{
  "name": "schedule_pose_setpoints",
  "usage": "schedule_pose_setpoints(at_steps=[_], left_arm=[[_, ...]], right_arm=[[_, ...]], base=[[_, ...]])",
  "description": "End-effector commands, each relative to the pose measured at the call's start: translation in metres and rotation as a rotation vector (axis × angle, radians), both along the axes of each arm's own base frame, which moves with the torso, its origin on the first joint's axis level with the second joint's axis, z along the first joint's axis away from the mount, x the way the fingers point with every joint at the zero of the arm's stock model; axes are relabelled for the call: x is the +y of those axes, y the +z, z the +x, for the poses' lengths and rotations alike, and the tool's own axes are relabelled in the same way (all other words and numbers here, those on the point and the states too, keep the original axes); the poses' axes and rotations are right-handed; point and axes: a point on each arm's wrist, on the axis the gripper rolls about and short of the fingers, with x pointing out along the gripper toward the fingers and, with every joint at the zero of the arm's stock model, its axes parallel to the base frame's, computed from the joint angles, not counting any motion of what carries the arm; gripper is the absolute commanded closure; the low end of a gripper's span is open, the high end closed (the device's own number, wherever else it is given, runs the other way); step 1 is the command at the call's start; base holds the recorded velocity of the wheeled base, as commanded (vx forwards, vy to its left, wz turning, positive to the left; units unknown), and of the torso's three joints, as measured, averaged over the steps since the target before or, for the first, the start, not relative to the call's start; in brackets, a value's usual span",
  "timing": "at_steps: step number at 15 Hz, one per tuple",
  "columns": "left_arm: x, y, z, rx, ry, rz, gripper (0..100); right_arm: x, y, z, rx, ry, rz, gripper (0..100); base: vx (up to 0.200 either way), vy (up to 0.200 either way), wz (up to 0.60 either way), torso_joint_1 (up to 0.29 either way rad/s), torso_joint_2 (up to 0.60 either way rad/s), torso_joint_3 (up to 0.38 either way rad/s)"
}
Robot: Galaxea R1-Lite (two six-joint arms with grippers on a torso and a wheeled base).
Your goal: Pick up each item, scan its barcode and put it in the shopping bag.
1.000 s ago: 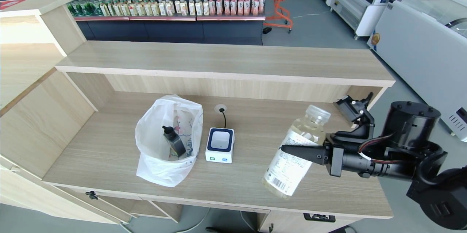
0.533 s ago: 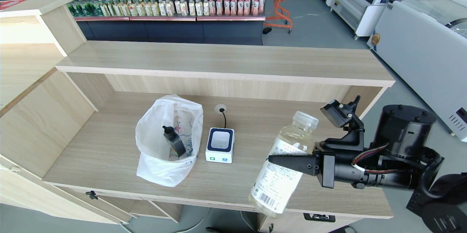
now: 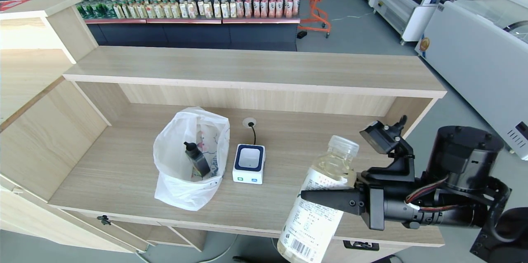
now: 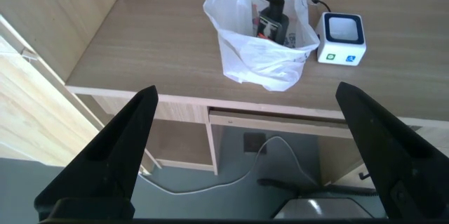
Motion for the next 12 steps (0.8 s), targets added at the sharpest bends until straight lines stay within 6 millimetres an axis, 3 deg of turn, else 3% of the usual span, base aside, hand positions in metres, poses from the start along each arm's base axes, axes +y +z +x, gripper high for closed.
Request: schedule_pose_setpoints(at_steps=[1,10,12], left_arm=[[0.000,0.000,0.000,0.000,0.001,0.000,0],[0.000,0.000,0.000,0.000,0.001,0.000,0],[0.000,0.000,0.000,0.000,0.001,0.000,0]], right_arm=[[0.001,-0.001,0.001,-0.007,0.000,-0.004,100],[-0.004,0.001,0.003,-0.052,-0.014,-0.008,100],[-0.011,0.000,0.008,-0.133,-0.044,-0.033,100]], base=[[0.000,0.000,0.00,0.000,0.00,0.000],[0.000,0.000,0.00,0.000,0.00,0.000],[0.000,0.000,0.00,0.000,0.00,0.000]])
